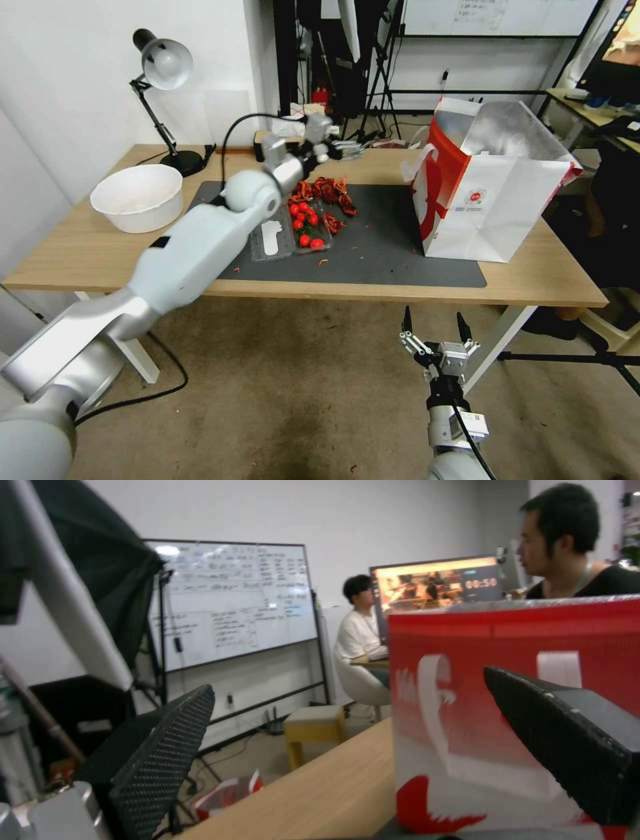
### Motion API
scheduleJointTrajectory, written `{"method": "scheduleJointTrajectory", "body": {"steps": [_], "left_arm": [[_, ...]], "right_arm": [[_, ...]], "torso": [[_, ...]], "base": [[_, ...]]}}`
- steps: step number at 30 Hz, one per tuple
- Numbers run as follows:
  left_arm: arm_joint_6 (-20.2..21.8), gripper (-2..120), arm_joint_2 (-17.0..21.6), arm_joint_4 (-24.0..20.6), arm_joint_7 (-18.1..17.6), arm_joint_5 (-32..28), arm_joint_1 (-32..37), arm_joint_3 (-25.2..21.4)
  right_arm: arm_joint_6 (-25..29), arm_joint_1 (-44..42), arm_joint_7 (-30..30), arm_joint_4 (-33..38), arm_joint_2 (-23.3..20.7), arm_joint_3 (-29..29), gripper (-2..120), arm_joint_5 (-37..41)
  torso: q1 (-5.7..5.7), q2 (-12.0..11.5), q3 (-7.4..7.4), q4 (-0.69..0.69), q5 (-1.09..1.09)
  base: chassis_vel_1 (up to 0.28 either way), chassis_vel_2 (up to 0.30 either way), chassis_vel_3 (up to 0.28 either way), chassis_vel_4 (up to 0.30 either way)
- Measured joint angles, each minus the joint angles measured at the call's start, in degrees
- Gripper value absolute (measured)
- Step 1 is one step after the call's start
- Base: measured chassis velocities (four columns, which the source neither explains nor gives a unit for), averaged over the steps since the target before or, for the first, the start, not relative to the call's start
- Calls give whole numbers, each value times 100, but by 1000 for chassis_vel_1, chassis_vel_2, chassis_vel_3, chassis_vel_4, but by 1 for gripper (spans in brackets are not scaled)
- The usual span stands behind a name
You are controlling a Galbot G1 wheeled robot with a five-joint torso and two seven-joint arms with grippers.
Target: Pick up the trash from the table and place it into the takeout bag.
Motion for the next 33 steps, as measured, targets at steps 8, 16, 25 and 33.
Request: {"method": "scheduleJointTrajectory", "body": {"steps": [8,16,25,33], "left_arm": [[-6,100,414,-482,-29,122,785,-651],[9,100,741,-1040,-177,441,1914,-1569],[-3,100,1007,-1752,-570,796,3333,-2660],[-12,100,1085,-2204,-660,1049,4345,-3409]], "right_arm": [[-5,39,-7,-42,13,-44,100,-3],[0,36,-14,-49,31,-66,100,-11],[21,47,-18,-74,34,-85,100,-12],[35,56,-20,-93,5,-98,100,-13]], "torso": [[0,0,0,0,2],[0,0,0,-1,0],[0,0,0,1,-2],[-1,1,-1,0,2]], "base": [[0,0,0,0],[0,0,0,0],[0,0,0,0],[0,0,0,0]]}}
